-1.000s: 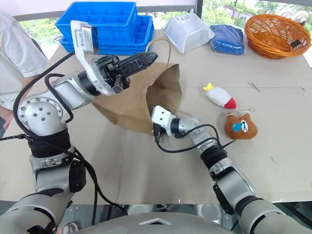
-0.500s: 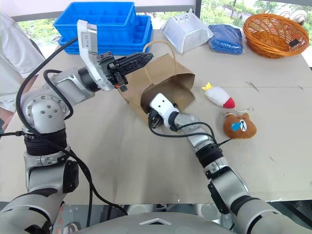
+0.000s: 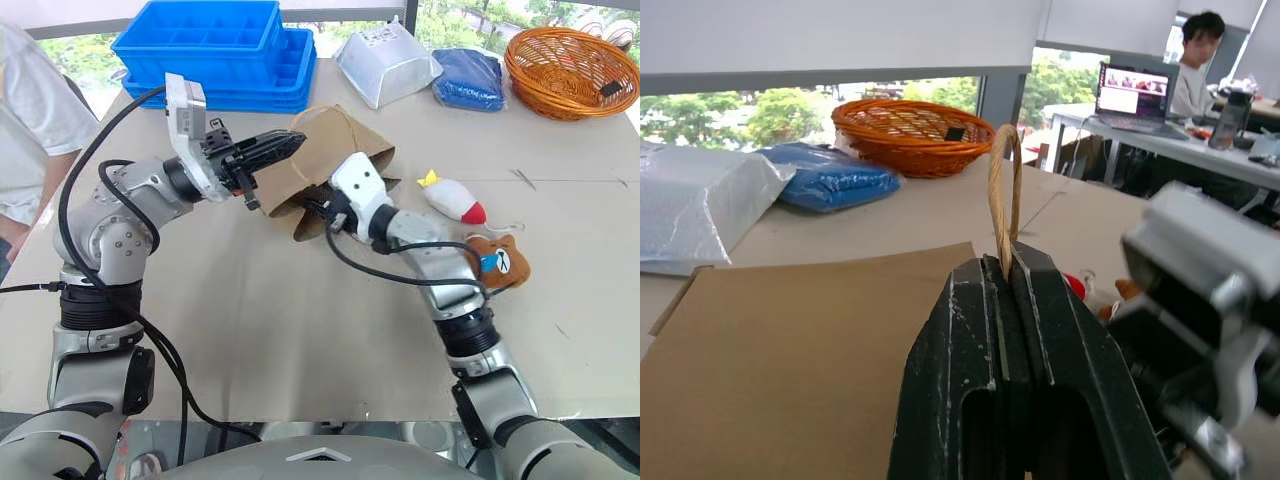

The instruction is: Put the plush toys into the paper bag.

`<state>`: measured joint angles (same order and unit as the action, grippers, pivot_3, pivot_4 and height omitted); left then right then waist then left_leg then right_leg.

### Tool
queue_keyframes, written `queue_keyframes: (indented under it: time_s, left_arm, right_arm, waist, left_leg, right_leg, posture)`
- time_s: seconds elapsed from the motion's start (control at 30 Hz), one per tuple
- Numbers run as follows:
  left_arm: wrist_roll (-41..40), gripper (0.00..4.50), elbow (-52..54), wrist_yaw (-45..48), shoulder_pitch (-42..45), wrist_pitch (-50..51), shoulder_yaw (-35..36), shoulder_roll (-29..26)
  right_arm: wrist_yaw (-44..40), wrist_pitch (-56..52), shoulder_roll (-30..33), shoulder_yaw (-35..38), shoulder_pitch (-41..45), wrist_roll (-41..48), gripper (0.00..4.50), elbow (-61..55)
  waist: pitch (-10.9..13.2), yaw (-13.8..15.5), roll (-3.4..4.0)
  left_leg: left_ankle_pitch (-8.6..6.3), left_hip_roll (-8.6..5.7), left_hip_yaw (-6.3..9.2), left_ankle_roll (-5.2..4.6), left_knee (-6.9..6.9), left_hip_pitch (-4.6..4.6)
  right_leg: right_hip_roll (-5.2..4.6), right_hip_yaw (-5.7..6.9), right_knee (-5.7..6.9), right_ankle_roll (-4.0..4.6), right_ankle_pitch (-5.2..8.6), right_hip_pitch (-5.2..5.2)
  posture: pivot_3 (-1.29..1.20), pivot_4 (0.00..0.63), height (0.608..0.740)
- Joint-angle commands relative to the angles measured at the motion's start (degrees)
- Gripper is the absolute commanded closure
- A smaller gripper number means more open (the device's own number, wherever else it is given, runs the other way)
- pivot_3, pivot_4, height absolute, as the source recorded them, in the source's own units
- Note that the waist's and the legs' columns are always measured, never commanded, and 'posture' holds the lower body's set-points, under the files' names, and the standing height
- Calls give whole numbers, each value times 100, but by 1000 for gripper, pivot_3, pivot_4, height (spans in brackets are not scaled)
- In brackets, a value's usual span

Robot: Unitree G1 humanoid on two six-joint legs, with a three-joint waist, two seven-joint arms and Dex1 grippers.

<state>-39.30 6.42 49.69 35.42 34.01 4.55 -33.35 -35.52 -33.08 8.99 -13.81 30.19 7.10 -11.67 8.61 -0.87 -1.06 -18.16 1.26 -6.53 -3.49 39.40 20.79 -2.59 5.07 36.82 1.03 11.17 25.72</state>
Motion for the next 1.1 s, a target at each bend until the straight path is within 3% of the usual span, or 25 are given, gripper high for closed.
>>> queue_keyframes:
  time_s: [0.03,0.1,0.33,0.43,0.6,0.8,1.1]
  left_arm:
    - [107,4500,2,118,20,-230,76,1]
    - [130,4500,-7,131,24,-265,83,20]
    - [148,4500,176,19,-15,-262,91,109]
    - [195,4500,358,-107,-68,-272,45,177]
    - [267,4500,564,-284,-149,-261,7,250]
    - [353,4500,802,-459,-229,-257,-76,333]
    - [312,4500,1119,-693,-345,-167,-44,419]
  right_arm:
    - [-265,-845,553,359,-69,497,898,-1239]
    - [-367,-1176,1015,497,-203,635,66,-1715]
    - [-511,-2186,2447,1440,-385,1146,66,-2615]
    - [-472,-2458,3576,1353,-166,670,66,-2318]
    - [-780,-2533,4231,1424,143,840,66,-1354]
    - [-1216,-2404,4623,841,652,744,66,-110]
    - [-1578,-1811,4293,-141,1187,222,66,1344]
  waist:
    - [0,6,0]
    - [0,11,-1]
    - [5,9,3]
    - [10,20,7]
    - [12,17,1]
    - [16,30,-5]
    - [21,26,-7]
  left_leg:
    - [0,0,1,0,0,1]
    - [0,0,5,-1,0,5]
    - [0,-1,10,-2,1,7]
    - [0,-1,11,-2,0,6]
    - [0,-2,13,-4,0,7]
    - [0,-1,11,-4,0,7]
    - [1,0,11,-4,0,8]
  right_leg:
    - [0,0,-1,0,0,0]
    - [0,4,-3,0,0,0]
    - [1,9,-6,-3,1,-2]
    - [2,8,-5,-3,2,-3]
    - [4,8,-8,-4,3,-4]
    - [5,4,-8,-4,3,-4]
    - [5,4,-8,-4,2,-4]
  posture:
    - [0,150,740]
    - [0,150,740]
    - [0,150,740]
    - [0,150,740]
    - [0,150,740]
    - [0,150,740]
    - [0,150,740]
